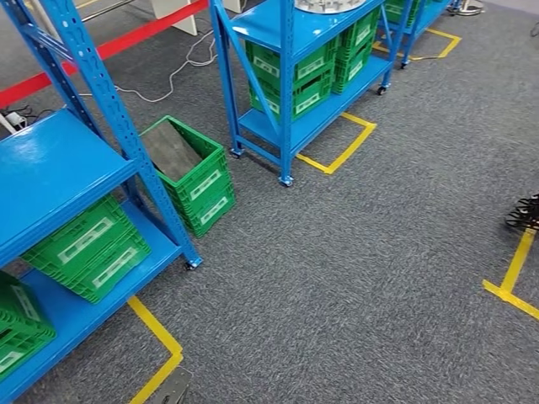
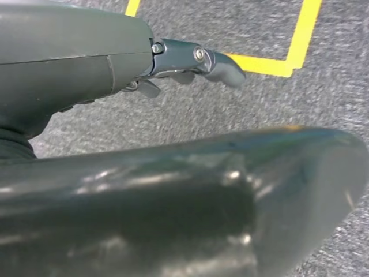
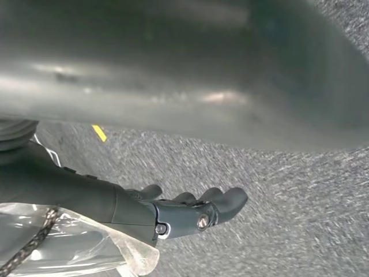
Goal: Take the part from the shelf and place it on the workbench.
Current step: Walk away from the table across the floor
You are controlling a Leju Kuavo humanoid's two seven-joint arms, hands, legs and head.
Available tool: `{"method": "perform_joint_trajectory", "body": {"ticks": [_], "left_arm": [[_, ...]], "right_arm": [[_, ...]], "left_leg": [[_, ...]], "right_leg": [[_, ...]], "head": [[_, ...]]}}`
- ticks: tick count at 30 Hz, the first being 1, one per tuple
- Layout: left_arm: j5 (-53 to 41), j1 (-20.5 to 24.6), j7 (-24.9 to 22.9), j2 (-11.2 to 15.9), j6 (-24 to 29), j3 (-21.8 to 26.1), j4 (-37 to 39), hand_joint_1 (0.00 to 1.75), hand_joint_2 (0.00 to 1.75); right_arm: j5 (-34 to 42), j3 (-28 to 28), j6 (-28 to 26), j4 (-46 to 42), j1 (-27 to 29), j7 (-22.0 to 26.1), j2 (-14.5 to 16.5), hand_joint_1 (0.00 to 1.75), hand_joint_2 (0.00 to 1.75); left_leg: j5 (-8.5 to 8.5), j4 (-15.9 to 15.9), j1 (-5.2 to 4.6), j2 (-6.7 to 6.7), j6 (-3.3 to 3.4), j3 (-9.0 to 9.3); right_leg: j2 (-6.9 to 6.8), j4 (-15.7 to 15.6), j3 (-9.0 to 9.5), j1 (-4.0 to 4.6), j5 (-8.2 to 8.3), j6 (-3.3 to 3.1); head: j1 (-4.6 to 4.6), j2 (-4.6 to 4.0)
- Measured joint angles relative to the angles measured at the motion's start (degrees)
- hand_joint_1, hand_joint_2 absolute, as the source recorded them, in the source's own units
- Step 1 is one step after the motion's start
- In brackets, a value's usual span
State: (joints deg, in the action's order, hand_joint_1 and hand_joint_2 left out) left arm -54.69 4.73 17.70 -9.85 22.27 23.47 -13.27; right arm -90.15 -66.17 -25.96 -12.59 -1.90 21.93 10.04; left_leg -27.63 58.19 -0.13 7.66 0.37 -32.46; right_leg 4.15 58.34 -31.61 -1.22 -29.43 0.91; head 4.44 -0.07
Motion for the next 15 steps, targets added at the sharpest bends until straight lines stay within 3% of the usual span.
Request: {"method": "perform_joint_trajectory", "body": {"ticks": [2, 4, 6, 7, 8, 9, 11, 13, 15], "left_arm": [[0.0, 0.0, 0.0, 0.1, 0.0, 0.1, 0.0, 0.0, 0.0], [0.0, 0.2, 0.0, 0.1, 0.0, 0.1, 0.0, 0.0, 0.0], [0.0, 0.3, 0.0, 0.1, 0.0, 0.1, 0.0, 0.0, 0.0], [0.0, 0.1, 0.0, 0.1, -0.1, 0.1, 0.0, 0.0, 0.0], [0.0, 0.0, 0.0, 0.1, -0.1, 0.2, 0.0, 0.0, 0.0], [-0.1, 0.0, 0.0, 0.1, -0.1, 0.2, 0.0, 0.0, 0.0], [-0.1, 0.1, 0.0, 0.1, -0.1, 0.2, 0.0, 0.0, 0.0], [-0.2, 0.3, 0.0, 0.1, -0.1, 0.3, 0.0, 0.0, 0.0], [-0.3, 0.3, 0.0, 0.2, -0.1, 0.4, 0.0, 0.0, 0.0]], "right_arm": [[0.0, 0.0, -0.1, 0.0, 0.0, 0.0, 0.0, 0.0, 0.0], [0.0, 0.0, -0.1, 0.0, 0.2, 0.0, 0.0, 0.0, 0.0], [0.0, 0.0, -0.1, 0.0, 0.2, -0.1, 0.0, 0.0, 0.0], [0.0, 0.0, -0.1, 0.0, 0.2, -0.2, 0.0, 0.0, 0.0], [0.0, 0.0, -0.1, 0.0, 0.1, -0.2, 0.0, 0.0, 0.0], [0.0, 0.0, -0.1, 0.0, 0.1, -0.3, 0.0, 0.0, 0.0], [0.0, 0.0, -0.1, 0.0, 0.0, -0.3, 0.0, 0.0, 0.0], [0.0, 0.1, -0.2, 0.0, -0.1, -0.3, 0.0, 0.0, 0.0], [0.0, 0.1, -0.2, 0.0, -0.2, -0.3, 0.0, 0.0, 0.0]], "left_leg": [[-1.57, 2.5, -0.16, -2.85, -0.5, -1.16], [-5.03, 9.5, -0.12, -6.13, -0.91, -4.52], [-7.38, 16.4, 0.1, -7.01, -1.17, -8.03], [-7.09, 17.4, 0.15, -7.13, -1.21, -8.59], [-5.55, 15.7, 0.15, -7.28, -1.13, -7.83], [-3.33, 12.2, 0.09, -7.72, -0.91, -6.06], [-0.05, 3.9, -0.44, -10.3, -0.12, -1.99], [0.42, 0.3, -1.02, -12.02, 0.52, -0.31], [0.43, -0.2, -0.99, -10.9, 0.87, -0.19]], "right_leg": [[-1.59, -0.3, 0.37, -0.07, 0.01, -0.7], [-3.5, -0.5, 0.64, 0.12, -0.25, -1.19], [-5.45, -0.5, 0.84, 0.33, -0.55, -1.43], [-6.29, -0.5, 0.97, 0.38, -0.71, -1.46], [-7.05, -0.5, 1.19, 0.42, -0.88, -1.46], [-7.78, -0.5, 1.48, 0.46, -1.07, -1.4], [-9.13, -0.4, 2.06, 0.66, -1.57, -1.07], [-10.36, -0.5, 2.42, 0.89, -1.99, -0.52], [-11.42, -0.8, 2.87, 0.95, -2.26, 0.1]], "head": [[0.35, 0.0], [0.64, 0.0], [0.61, 0.0], [0.63, 0.0], [0.63, 0.0], [0.64, 0.0], [0.63, 0.0], [0.59, 0.0], [0.57, 0.0]]}}
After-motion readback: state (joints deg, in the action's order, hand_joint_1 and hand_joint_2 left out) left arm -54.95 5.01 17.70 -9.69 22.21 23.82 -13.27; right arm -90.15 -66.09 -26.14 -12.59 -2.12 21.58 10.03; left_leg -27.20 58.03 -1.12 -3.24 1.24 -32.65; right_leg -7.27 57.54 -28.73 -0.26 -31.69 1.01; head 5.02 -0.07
